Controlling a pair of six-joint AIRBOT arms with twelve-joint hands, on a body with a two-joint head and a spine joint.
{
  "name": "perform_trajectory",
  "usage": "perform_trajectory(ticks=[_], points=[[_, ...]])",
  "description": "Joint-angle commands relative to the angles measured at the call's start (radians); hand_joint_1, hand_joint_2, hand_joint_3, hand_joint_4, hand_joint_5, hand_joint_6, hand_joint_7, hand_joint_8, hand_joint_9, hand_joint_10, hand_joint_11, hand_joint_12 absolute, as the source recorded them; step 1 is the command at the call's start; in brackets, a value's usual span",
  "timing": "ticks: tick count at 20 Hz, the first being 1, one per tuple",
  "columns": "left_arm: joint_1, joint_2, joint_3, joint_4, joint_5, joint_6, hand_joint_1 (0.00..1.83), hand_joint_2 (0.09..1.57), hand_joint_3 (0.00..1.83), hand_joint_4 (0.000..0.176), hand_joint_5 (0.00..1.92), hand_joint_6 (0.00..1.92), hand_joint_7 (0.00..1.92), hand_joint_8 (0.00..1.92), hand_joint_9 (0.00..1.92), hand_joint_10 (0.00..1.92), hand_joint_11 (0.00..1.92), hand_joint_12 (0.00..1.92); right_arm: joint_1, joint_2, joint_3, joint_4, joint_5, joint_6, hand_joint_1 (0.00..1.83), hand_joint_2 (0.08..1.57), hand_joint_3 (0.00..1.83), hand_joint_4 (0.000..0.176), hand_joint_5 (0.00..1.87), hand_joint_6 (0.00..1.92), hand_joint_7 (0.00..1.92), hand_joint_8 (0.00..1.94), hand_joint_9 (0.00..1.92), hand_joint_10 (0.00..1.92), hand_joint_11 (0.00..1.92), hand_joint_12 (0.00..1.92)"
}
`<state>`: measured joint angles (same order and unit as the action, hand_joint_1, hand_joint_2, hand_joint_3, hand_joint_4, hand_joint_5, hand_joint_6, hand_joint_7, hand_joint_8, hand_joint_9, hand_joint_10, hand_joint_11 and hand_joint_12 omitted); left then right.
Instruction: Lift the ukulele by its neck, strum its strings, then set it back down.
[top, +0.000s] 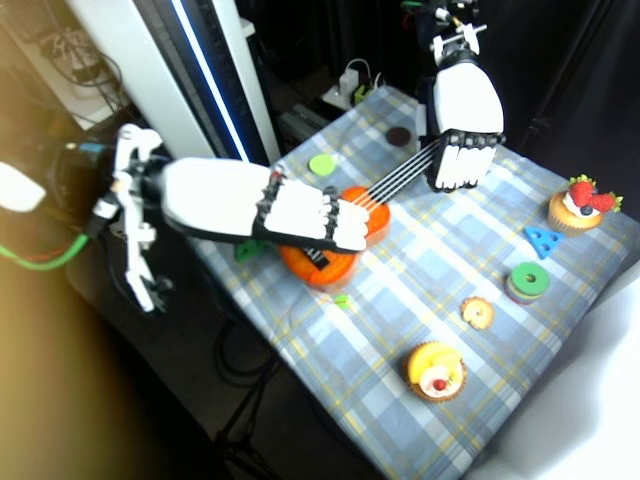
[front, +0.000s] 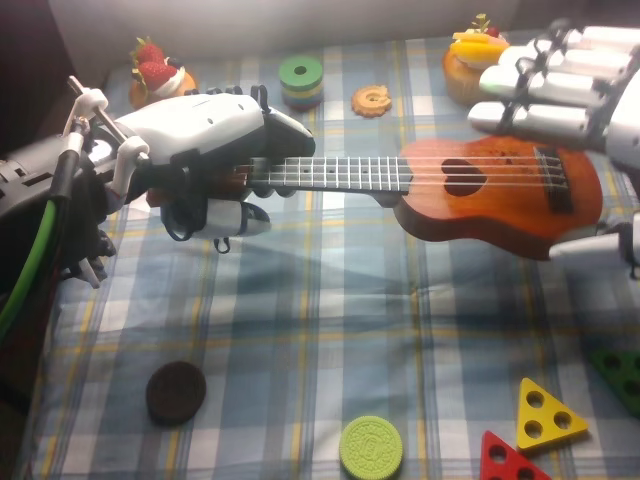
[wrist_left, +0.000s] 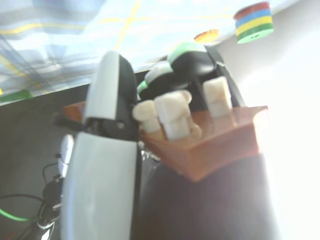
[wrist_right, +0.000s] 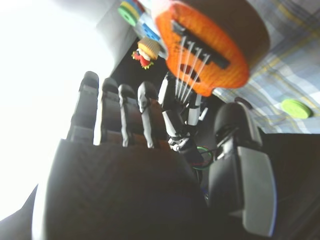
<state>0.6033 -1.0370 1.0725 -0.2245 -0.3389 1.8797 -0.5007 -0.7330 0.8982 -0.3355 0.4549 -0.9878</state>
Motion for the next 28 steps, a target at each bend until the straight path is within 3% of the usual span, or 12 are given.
perform_trajectory(ticks=[1,5,7,10,11,15,17,18,19,21,25,28], points=[[-0.016,0.003,-0.003,0.003,-0.12,-0.01,1.47,1.15,0.04,0.0,0.62,1.92,0.69,1.89,0.81,1.92,0.75,1.92,0.021,-0.001,0.005,0.009,0.09,0.005,0.24,1.11,0.0,0.0,0.06,0.0,0.0,0.0,0.0,0.0,0.0,0.2],[-0.02,0.003,-0.003,0.003,-0.124,-0.01,1.33,1.23,0.11,0.0,0.52,1.92,0.61,1.74,0.77,1.92,0.71,1.92,0.021,-0.01,0.016,-0.07,0.076,0.101,0.25,1.13,0.0,0.0,0.13,0.01,0.0,0.0,0.0,0.0,0.0,0.34],[-0.02,0.005,-0.002,0.001,-0.123,-0.011,1.09,1.11,0.56,0.0,0.55,1.7,0.6,1.88,0.75,1.92,0.7,1.92,0.023,-0.012,0.023,-0.12,0.076,0.176,0.25,1.2,0.0,0.008,0.44,0.06,0.15,0.02,0.14,0.06,0.0,1.2],[-0.017,0.005,0.002,-0.007,-0.121,-0.011,1.3,1.05,0.53,0.0,0.52,1.91,0.64,1.71,0.77,1.92,0.71,1.92,0.024,0.001,0.007,-0.148,0.093,0.194,0.27,1.23,0.0,0.044,0.55,0.08,0.19,0.01,0.15,0.08,0.0,1.47],[-0.017,0.005,0.005,-0.011,-0.117,-0.011,1.31,1.04,0.53,0.0,0.52,1.92,0.65,1.7,0.77,1.92,0.72,1.92,0.024,0.016,-0.004,-0.15,0.112,0.196,0.31,1.24,0.0,0.017,0.59,0.09,0.13,0.0,0.1,0.07,0.0,1.55],[-0.008,0.004,0.012,-0.028,-0.114,-0.011,1.3,1.12,0.42,0.0,0.54,1.92,0.6,1.73,0.76,1.92,0.68,1.92,0.035,0.068,-0.026,-0.14,0.183,0.198,0.2,1.2,0.0,0.0,0.75,0.06,0.2,0.0,0.08,0.04,0.0,1.16],[-0.008,0.005,0.012,-0.029,-0.114,-0.011,1.46,1.07,0.22,0.0,0.6,1.92,0.68,1.88,0.79,1.92,0.69,1.92,0.045,0.082,-0.028,-0.138,0.195,0.198,0.28,1.25,0.01,0.018,0.62,0.01,0.15,0.0,0.04,0.01,0.0,0.44],[-0.008,0.005,0.012,-0.029,-0.114,-0.011,1.5,1.08,0.1,0.0,0.61,1.92,0.71,1.91,0.81,1.92,0.72,1.92,0.05,0.084,-0.028,-0.138,0.195,0.198,0.36,1.23,0.0,0.0,0.49,0.0,0.23,0.01,0.16,0.05,0.0,0.81],[-0.008,0.005,0.012,-0.029,-0.114,-0.011,1.36,1.09,0.35,0.0,0.58,1.92,0.67,1.71,0.82,1.92,0.75,1.92,0.053,0.085,-0.028,-0.138,0.194,0.195,0.46,1.23,0.0,0.0,0.4,0.0,0.35,0.03,0.31,0.11,0.0,1.3],[-0.008,0.006,0.01,-0.029,-0.114,-0.011,1.5,1.09,0.1,0.0,0.62,1.92,0.73,1.91,0.85,1.92,0.79,1.92,0.055,0.085,-0.028,-0.135,0.188,0.183,0.43,1.22,0.0,0.0,0.34,0.0,0.3,0.0,0.24,0.08,0.0,1.43],[-0.007,0.01,0.001,-0.026,-0.124,-0.01,1.53,1.12,0.02,0.0,0.66,1.92,0.76,1.92,0.88,1.92,0.84,1.92,0.066,0.084,-0.027,-0.134,0.14,0.145,0.37,1.28,0.0,0.0,0.27,0.01,0.1,0.0,0.01,0.0,0.0,0.37],[-0.007,0.015,-0.007,-0.019,-0.133,-0.009,1.52,1.13,0.01,0.0,0.67,1.92,0.77,1.92,0.9,1.92,0.88,1.92,0.082,0.075,-0.025,-0.134,0.092,0.11,0.42,1.26,0.0,0.0,0.35,0.01,0.0,0.0,0.0,0.0,0.0,0.05]])
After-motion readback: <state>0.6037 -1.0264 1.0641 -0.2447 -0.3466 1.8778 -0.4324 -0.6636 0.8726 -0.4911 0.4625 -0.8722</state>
